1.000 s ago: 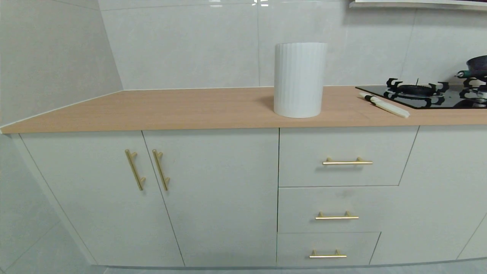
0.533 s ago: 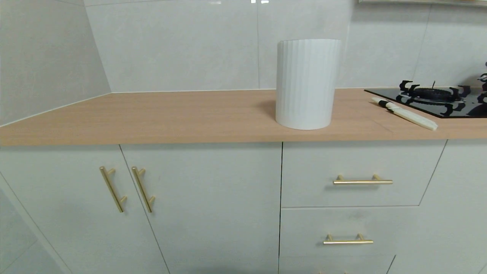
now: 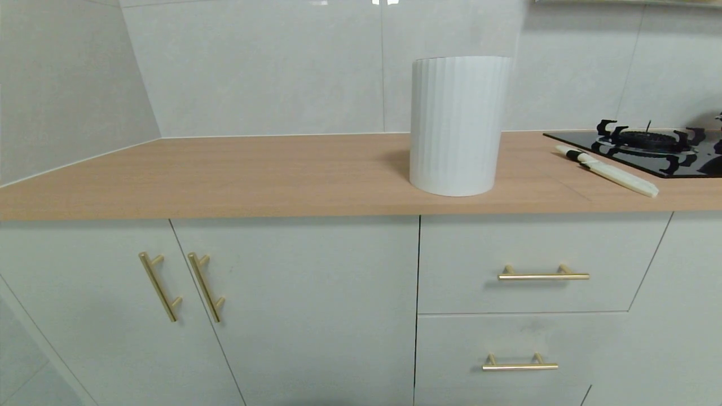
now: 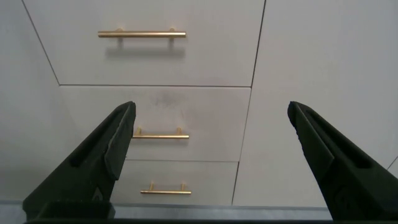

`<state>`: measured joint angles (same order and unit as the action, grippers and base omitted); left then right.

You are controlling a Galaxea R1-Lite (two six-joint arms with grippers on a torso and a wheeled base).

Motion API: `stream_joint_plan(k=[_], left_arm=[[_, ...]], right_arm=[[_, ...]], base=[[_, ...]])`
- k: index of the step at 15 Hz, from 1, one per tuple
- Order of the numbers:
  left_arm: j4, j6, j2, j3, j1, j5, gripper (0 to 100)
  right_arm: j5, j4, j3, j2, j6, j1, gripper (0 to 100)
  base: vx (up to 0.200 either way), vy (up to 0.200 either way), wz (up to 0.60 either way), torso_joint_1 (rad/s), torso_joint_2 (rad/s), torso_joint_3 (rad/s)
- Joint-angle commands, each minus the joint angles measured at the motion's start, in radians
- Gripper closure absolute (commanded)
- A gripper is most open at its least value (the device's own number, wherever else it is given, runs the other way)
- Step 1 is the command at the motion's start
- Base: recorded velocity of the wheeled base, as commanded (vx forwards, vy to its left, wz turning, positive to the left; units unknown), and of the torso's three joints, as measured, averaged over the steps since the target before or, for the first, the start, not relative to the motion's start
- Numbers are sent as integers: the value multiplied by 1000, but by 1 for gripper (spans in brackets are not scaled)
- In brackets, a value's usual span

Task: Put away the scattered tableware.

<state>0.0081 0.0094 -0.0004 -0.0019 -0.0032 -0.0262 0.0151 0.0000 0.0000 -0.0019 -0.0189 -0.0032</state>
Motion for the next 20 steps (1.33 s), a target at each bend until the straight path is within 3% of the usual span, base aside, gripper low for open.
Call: stream_joint_plan(k=[1,3,14,20], left_arm=[[0,0,0,0,0,0,0],[0,0,0,0,0,0,0],[0,-2,0,0,0,0,0],[0,-2,0,0,0,0,0]], right_arm=[[0,0,0,2,-1,0,0],[0,0,0,2,-1,0,0],[0,0,0,2,-1,0,0],[-1,0,0,2,-1,2,0]], base=[[0,0,0,0,0,0],[0,0,0,0,0,0],[0,-200,0,2,-4,4],[0,0,0,0,0,0]])
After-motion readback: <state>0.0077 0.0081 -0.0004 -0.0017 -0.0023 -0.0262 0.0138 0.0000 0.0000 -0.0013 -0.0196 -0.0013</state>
